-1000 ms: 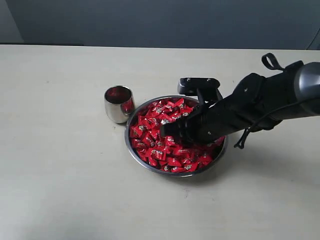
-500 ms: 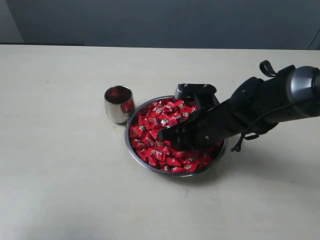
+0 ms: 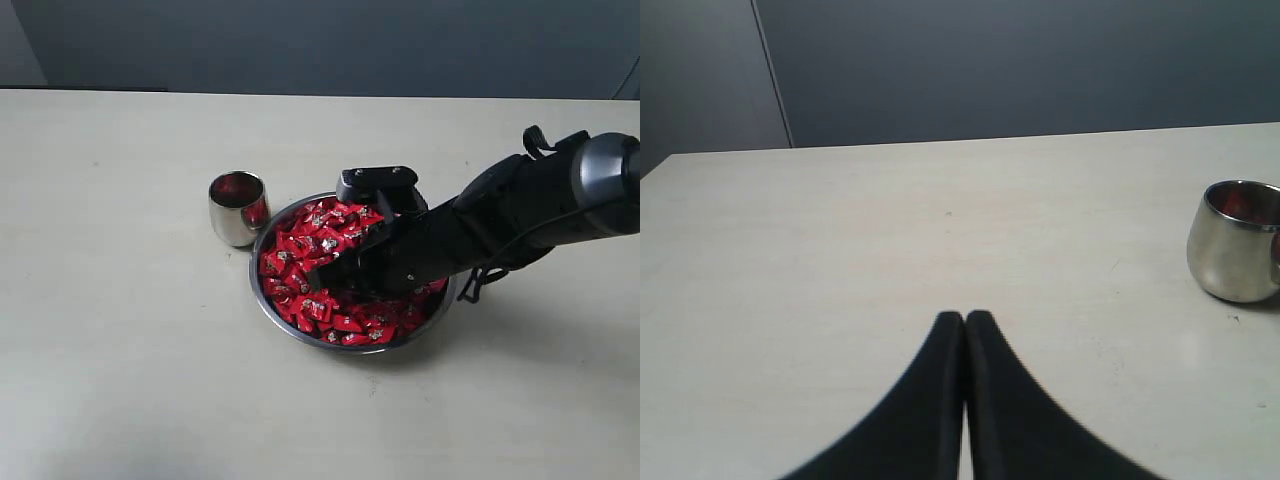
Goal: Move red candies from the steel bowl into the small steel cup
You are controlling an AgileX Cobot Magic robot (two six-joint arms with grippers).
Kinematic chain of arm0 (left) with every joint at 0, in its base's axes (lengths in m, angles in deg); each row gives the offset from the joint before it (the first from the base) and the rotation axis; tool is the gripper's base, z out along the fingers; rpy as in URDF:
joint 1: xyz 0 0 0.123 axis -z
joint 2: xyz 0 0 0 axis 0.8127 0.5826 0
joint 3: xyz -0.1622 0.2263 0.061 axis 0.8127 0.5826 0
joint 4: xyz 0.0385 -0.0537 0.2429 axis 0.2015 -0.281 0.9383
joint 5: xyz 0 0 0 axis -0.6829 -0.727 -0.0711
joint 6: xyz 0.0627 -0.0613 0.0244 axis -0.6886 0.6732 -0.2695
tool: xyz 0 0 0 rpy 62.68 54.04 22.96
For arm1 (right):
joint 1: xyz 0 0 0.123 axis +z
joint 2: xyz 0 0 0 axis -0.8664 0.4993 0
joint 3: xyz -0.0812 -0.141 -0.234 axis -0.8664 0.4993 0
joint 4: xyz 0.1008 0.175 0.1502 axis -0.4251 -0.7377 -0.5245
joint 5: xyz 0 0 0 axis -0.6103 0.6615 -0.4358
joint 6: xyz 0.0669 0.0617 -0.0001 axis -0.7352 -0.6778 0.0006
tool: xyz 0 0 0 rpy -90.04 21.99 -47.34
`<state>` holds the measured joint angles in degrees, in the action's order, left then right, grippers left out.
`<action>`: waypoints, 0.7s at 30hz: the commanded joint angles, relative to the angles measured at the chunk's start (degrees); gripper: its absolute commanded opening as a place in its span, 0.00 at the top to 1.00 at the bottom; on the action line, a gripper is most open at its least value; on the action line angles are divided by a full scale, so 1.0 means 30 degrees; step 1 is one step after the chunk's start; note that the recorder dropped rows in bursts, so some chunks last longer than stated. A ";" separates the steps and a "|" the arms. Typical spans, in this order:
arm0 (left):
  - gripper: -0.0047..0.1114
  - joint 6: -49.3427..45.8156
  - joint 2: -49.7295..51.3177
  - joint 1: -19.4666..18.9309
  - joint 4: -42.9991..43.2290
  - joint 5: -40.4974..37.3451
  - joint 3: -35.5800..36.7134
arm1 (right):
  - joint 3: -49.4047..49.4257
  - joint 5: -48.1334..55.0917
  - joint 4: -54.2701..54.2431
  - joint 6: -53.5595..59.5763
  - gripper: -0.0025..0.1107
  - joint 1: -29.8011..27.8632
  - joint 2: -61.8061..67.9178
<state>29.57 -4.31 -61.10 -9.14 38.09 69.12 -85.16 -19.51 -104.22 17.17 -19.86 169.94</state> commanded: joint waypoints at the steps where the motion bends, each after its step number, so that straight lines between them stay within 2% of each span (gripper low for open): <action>1: 0.96 0.0031 -0.0085 -0.0011 -0.0053 0.0037 0.0073 | -0.0105 0.0014 -0.0001 0.1553 0.72 -0.0023 0.0015; 21: 0.96 0.0031 -0.0085 -0.0011 -0.0053 0.0037 0.0073 | -0.0617 0.1340 0.0819 0.2701 0.72 -0.0023 -0.1807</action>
<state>29.57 -4.31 -61.10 -9.14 38.09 69.12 -86.58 -15.69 -103.24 24.76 -19.86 165.03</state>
